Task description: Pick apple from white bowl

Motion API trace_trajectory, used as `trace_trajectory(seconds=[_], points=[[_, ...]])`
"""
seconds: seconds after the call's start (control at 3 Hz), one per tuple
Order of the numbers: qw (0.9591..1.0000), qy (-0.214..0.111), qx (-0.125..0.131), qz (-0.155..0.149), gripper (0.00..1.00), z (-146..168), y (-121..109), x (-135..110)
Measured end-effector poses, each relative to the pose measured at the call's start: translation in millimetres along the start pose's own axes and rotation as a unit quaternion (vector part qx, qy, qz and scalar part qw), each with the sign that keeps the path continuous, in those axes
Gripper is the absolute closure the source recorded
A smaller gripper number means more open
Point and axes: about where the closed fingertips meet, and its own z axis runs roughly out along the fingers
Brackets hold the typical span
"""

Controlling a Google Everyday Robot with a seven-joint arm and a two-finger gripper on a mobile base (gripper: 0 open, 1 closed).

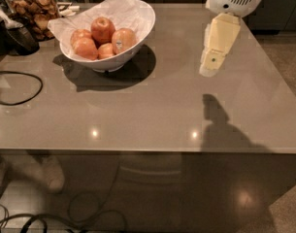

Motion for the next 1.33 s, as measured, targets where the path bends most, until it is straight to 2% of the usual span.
trace_trajectory(seconds=[0.33, 0.67, 1.0, 1.33], points=[[0.9994, -0.028, 0.000, 0.022, 0.00, 6.2, -17.0, -16.3], [0.9992, -0.031, -0.009, 0.025, 0.00, 19.1, -48.6, -41.8], [0.9986, -0.052, 0.002, -0.002, 0.00, 19.4, -72.6, -81.4], [0.9977, -0.066, 0.017, -0.002, 0.00, 16.1, -80.5, -90.2]])
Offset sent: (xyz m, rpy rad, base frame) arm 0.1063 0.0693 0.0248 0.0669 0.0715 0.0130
